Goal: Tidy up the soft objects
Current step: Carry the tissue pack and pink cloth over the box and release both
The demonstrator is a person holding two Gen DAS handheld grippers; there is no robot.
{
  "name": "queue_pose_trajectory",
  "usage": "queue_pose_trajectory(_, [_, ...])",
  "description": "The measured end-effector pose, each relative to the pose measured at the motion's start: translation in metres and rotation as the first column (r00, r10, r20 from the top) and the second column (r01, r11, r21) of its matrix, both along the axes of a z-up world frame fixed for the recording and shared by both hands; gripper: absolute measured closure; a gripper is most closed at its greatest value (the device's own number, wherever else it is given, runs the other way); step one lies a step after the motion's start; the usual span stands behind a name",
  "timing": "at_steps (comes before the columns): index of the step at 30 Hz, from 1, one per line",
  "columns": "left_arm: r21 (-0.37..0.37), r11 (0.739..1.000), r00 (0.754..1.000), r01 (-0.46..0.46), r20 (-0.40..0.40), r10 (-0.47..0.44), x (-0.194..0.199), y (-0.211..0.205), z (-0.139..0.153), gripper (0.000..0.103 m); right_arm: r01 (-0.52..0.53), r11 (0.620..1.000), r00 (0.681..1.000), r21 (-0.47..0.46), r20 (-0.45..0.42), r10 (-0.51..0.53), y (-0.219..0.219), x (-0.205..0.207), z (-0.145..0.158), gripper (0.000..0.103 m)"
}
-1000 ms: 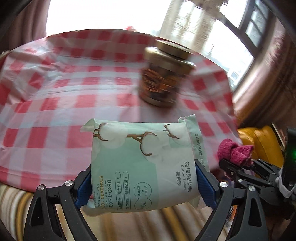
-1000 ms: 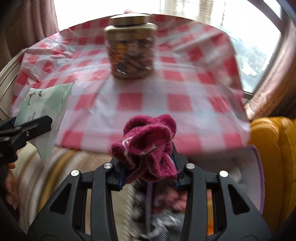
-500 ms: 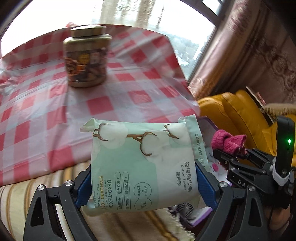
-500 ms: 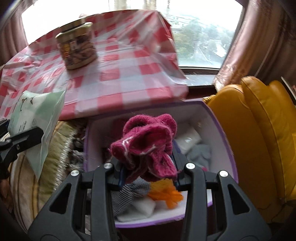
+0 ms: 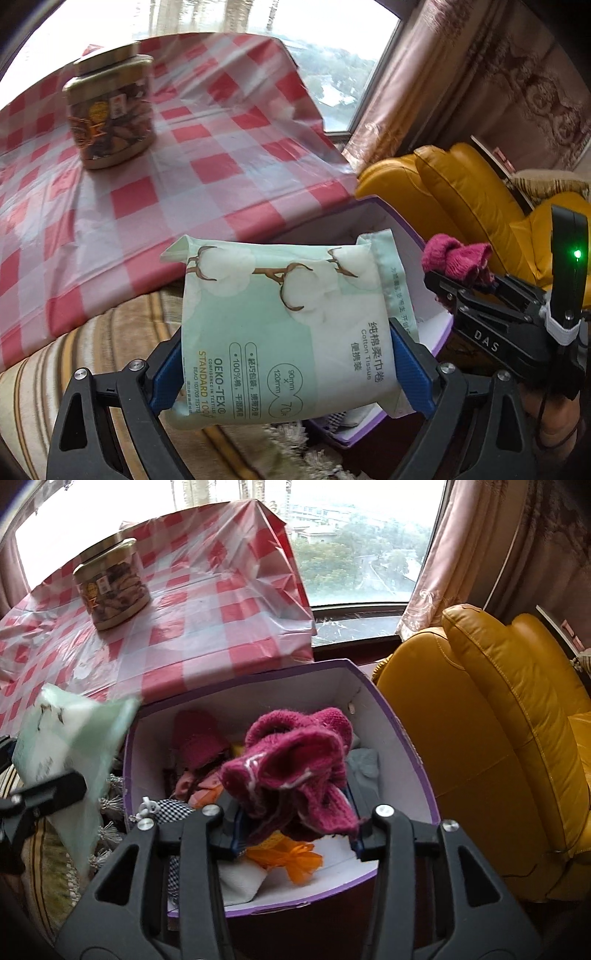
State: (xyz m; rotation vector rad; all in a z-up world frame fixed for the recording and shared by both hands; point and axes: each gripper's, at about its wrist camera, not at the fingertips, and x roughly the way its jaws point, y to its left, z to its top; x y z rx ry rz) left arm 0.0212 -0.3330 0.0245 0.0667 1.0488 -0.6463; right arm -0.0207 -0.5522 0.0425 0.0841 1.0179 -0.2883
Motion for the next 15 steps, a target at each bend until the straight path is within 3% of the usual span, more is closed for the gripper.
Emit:
queue_pose_trajectory(5, [0.040,0.999,1.000,0.019,-0.012,-0.018,-0.003,-0.009,-0.005,0.001,0.030,0.999,1.000,0.013,0.008,-0.030,-0.004,-0.007,0.002,0.023])
queue_pose_trajectory(15, [0.082,0.996,0.999,0.027,-0.027,-0.025,-0.047,0.029,-0.005,0.001,0.030,0.997,1.000,0.078,-0.005,-0.030,0.040,-0.059,0.002,0.020])
